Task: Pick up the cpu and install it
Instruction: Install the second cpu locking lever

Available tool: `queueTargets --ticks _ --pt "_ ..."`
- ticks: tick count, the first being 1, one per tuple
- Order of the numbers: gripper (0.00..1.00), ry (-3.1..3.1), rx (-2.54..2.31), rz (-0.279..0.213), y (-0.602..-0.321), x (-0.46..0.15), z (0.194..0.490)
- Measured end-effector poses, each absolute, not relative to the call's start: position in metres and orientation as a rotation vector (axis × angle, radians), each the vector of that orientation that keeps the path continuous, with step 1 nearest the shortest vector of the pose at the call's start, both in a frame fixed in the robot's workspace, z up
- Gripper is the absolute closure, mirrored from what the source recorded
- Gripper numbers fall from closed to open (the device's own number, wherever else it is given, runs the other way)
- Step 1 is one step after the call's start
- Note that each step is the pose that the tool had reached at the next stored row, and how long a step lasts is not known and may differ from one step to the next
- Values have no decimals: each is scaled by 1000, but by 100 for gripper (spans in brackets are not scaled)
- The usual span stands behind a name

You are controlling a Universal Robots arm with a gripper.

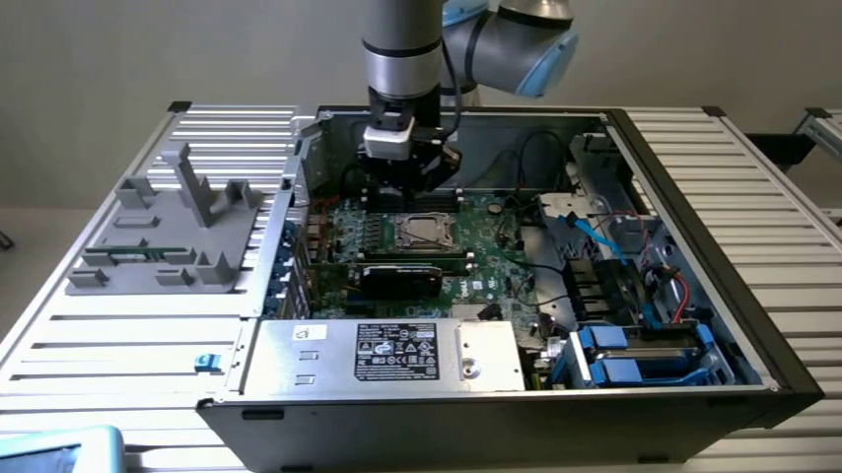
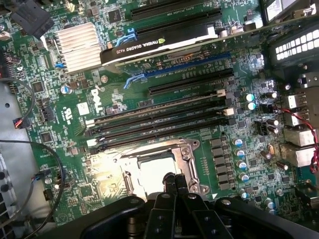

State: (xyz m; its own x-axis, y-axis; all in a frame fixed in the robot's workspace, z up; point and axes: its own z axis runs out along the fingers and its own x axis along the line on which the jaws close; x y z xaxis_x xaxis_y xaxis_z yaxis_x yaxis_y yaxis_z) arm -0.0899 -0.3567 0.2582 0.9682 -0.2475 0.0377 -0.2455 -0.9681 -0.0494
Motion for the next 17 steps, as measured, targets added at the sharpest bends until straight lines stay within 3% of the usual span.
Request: queueTargets --ticks 6,17 --pt "89 384 -3049 -21 -365 -91 259" --pt "89 381 -2962 5 -378 -91 259"
